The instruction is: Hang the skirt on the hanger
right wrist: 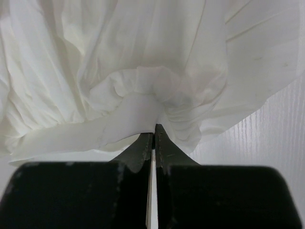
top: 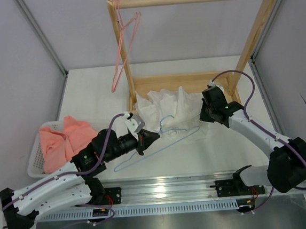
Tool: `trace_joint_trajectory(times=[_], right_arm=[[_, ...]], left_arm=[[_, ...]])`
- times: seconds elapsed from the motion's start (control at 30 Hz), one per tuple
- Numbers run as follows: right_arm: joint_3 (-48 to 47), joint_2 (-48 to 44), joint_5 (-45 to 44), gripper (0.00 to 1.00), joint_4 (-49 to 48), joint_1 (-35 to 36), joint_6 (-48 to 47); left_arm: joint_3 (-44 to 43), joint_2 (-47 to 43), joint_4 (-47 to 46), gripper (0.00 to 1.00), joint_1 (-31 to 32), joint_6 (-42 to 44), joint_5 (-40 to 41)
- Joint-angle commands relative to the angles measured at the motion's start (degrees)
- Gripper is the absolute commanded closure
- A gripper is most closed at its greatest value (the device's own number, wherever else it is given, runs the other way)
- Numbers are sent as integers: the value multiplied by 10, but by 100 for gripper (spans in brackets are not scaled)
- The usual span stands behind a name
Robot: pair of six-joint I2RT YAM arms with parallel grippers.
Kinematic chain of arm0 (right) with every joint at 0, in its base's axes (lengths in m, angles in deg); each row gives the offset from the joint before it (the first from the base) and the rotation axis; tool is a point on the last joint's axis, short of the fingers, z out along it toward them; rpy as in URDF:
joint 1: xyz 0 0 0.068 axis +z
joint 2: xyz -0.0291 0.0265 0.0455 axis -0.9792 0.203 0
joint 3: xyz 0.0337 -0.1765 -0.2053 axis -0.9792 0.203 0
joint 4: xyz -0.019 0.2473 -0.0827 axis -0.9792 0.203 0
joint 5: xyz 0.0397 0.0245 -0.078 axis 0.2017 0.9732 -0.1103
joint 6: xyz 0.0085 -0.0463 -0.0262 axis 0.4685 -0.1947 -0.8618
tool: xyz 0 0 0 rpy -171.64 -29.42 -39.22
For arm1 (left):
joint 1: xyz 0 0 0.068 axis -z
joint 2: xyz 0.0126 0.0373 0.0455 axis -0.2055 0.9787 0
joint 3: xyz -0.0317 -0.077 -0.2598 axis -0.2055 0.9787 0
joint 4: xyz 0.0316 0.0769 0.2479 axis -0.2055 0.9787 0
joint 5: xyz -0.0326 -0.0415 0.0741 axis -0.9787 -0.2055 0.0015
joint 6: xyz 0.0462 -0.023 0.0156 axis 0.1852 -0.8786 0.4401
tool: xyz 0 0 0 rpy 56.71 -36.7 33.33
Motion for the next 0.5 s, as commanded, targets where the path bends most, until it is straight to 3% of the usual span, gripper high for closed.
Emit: trace_joint_trajectory(times=[0.0,0.17,0.47], right_arm=[[-25,-1,8,100,12,-3,-10],[-20,-20,9,100,23,1,-9],[-2,-43,7,100,33,5,-10]], left_arm=[[16,15,-20,100,11,-14,1],[39,40,-94,100,11,-7,72],[16,101,-143,100,11,10,76]])
